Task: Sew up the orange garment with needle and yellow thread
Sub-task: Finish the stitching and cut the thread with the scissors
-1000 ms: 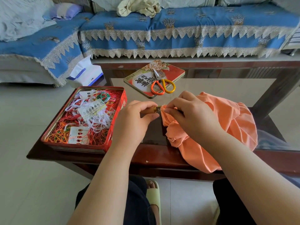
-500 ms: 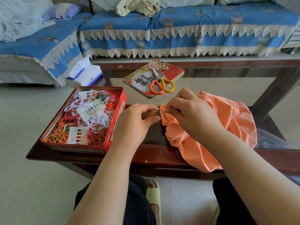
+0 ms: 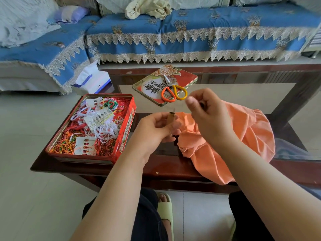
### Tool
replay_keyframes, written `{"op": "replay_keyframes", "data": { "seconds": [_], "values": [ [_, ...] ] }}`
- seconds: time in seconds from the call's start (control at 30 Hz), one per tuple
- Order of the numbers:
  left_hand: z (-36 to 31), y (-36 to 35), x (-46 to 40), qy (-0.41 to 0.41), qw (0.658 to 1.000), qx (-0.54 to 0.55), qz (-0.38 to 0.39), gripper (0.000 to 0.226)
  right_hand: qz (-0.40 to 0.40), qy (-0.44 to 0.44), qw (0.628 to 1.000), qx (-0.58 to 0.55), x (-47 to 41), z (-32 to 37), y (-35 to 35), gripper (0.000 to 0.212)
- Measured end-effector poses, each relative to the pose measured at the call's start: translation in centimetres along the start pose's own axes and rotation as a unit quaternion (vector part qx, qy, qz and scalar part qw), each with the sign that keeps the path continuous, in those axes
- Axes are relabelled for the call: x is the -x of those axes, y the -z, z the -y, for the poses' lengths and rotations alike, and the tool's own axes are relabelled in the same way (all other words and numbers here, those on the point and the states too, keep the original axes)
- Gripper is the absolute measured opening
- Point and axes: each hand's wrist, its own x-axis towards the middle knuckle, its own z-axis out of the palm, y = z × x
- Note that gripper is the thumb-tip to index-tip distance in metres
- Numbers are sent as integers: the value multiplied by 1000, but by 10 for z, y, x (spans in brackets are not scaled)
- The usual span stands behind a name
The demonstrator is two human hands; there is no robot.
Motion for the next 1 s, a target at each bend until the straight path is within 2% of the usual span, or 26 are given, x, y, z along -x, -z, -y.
{"op": "replay_keyframes", "data": {
  "seconds": [0.1, 0.17, 0.23, 0.27, 0.33, 0.4, 0.5, 0.67, 0.83, 1.0],
  "values": [
    [-1, 3, 1, 9, 999, 51, 6, 33, 69, -157, 978, -117, -6, 0, 7, 26],
    [-1, 5, 2, 17, 998, 60, 17, 32, 144, -202, 958, -146, -6, -4, 11, 31],
    [0, 6, 2, 27, 998, 47, 22, 31, 194, -114, 974, -19, -4, -4, 11, 35],
    [0, 6, 2, 29, 999, 36, 22, 29, 186, -52, 980, 39, -3, -2, 10, 39],
    [1, 7, 2, 29, 999, 12, 20, 20, 138, 18, 989, 58, -1, -1, 5, 38],
    [3, 8, 1, 31, 999, -10, 19, 19, 121, 9, 992, 39, 0, -2, 4, 29],
    [5, 9, 1, 30, 999, -28, 22, 21, 159, -2, 984, 86, 1, -3, 5, 23],
    [6, 13, 1, 3, 997, -80, 12, 22, 163, 45, 977, 131, 3, 0, 1, 21],
    [4, 17, 2, -10, 996, -90, -9, 27, 134, 26, 985, 105, 2, 0, 4, 23],
    [5, 14, 4, -5, 993, -116, 7, 23, 148, 60, 978, 137, 4, -1, 0, 21]
  ]
}}
